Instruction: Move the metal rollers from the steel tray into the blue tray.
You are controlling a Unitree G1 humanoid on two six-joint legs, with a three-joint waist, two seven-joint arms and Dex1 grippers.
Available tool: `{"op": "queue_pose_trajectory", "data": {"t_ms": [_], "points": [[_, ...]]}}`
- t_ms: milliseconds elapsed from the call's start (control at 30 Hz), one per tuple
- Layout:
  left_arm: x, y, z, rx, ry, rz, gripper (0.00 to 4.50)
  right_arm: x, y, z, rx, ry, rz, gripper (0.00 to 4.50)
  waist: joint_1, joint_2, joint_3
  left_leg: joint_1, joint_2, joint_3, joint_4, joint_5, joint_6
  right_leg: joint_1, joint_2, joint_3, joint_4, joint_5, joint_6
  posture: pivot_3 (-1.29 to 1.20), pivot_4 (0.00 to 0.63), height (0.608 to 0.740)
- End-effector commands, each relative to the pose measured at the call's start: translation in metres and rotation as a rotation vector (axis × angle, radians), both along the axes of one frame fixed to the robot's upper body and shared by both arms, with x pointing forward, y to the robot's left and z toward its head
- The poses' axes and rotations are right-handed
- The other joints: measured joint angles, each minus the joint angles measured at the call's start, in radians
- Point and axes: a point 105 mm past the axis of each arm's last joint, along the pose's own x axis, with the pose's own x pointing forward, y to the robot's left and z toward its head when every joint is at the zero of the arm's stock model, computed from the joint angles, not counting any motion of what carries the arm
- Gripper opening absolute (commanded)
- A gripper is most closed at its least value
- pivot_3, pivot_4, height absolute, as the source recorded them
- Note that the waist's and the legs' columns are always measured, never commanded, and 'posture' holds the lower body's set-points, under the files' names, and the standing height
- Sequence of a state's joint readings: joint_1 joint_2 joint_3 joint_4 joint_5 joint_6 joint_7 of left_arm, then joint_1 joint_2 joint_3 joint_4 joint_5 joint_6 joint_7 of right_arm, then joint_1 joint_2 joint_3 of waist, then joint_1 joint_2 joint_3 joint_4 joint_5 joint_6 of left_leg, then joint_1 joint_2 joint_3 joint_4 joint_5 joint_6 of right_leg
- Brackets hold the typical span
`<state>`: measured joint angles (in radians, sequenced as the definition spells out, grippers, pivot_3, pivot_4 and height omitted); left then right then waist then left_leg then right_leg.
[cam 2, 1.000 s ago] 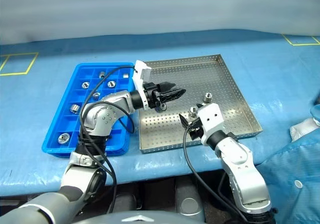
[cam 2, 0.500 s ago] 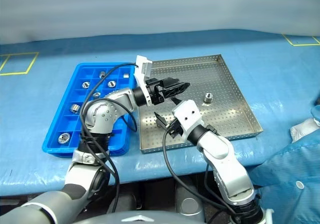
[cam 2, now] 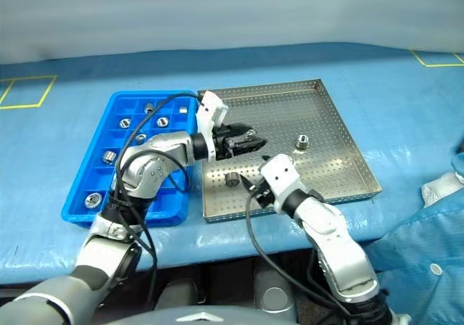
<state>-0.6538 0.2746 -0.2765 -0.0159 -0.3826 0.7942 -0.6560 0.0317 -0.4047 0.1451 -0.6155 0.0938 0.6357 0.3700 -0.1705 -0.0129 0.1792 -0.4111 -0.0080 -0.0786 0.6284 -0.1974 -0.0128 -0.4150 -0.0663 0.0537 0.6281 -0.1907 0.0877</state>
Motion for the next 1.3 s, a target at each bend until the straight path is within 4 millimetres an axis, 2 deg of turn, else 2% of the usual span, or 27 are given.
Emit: {"op": "queue_pose_trajectory", "data": {"t_ms": [33, 167, 300, 567, 767, 967, 1067, 1233, 1300], "points": [[-0.016, -0.007, -0.009, 0.157, -0.142, -0.132, 3.64, -0.003, -0.023, 0.017, -0.034, -0.052, -0.063, 3.73, 0.002, 0.000, 0.000, 0.000, 0.000, 0.000, 0.000, 0.000, 0.000, 0.000, 0.000, 0.000, 0.000, 0.000, 0.000, -0.20, 0.150, 0.740], [-0.017, -0.003, -0.022, 0.226, -0.146, -0.145, 3.64, -0.002, -0.032, 0.020, -0.050, -0.062, -0.096, 3.73, 0.002, 0.000, 0.000, 0.000, 0.000, 0.000, 0.000, 0.000, 0.000, 0.000, 0.000, 0.000, 0.000, 0.000, 0.000, -0.21, 0.150, 0.740], [-0.014, 0.001, -0.030, 0.289, -0.164, -0.138, 3.64, -0.001, -0.029, 0.021, -0.043, -0.072, -0.103, 3.73, 0.000, 0.000, 0.000, 0.000, 0.000, 0.000, 0.000, 0.000, 0.000, 0.000, 0.000, 0.000, 0.000, 0.000, 0.000, -0.21, 0.150, 0.740], [-0.009, 0.014, -0.034, 0.329, -0.157, -0.091, 3.64, -0.002, -0.025, 0.019, -0.037, -0.069, -0.099, 3.73, 0.000, 0.000, 0.000, 0.000, 0.000, 0.000, 0.000, 0.000, 0.000, 0.000, 0.000, 0.000, 0.000, 0.000, 0.000, -0.20, 0.150, 0.740], [-0.010, 0.018, -0.055, 0.469, -0.181, -0.110, 3.64, 0.002, -0.025, 0.023, -0.032, -0.089, -0.103, 3.73, 0.002, 0.000, 0.000, 0.000, 0.000, 0.000, 0.000, 0.000, 0.000, 0.000, 0.000, 0.000, 0.000, 0.000, 0.000, -0.20, 0.150, 0.740], [-0.010, 0.020, -0.059, 0.497, -0.173, -0.113, 3.64, 0.002, -0.025, 0.022, -0.029, -0.087, -0.113, 3.73, 0.003, 0.000, 0.000, 0.000, 0.000, 0.000, 0.000, 0.000, 0.000, 0.000, 0.000, 0.000, 0.000, 0.000, 0.000, -0.20, 0.150, 0.740], [-0.006, 0.021, -0.060, 0.511, -0.177, -0.091, 3.08, 0.004, -0.026, 0.023, -0.025, -0.094, -0.123, 3.73, 0.005, 0.000, 0.000, 0.000, 0.000, 0.000, 0.000, 0.000, 0.000, 0.000, 0.000, 0.000, 0.000, 0.000, 0.000, -0.20, 0.150, 0.740], [-0.005, 0.021, -0.059, 0.504, -0.178, -0.088, 1.46, 0.004, -0.025, 0.023, -0.027, -0.092, -0.118, 3.73, 0.005, 0.000, 0.000, 0.000, 0.000, 0.000, 0.000, 0.000, 0.000, 0.000, 0.000, 0.000, 0.000, 0.000, 0.000, -0.19, 0.150, 0.740], [-0.004, 0.022, -0.057, 0.497, -0.179, -0.080, 1.46, 0.004, -0.025, 0.023, -0.026, -0.090, -0.118, 3.73, 0.005, 0.000, 0.000, 0.000, 0.000, 0.000, 0.000, 0.000, 0.000, 0.000, 0.000, 0.000, 0.000, 0.000, 0.000, -0.19, 0.150, 0.740]]}}
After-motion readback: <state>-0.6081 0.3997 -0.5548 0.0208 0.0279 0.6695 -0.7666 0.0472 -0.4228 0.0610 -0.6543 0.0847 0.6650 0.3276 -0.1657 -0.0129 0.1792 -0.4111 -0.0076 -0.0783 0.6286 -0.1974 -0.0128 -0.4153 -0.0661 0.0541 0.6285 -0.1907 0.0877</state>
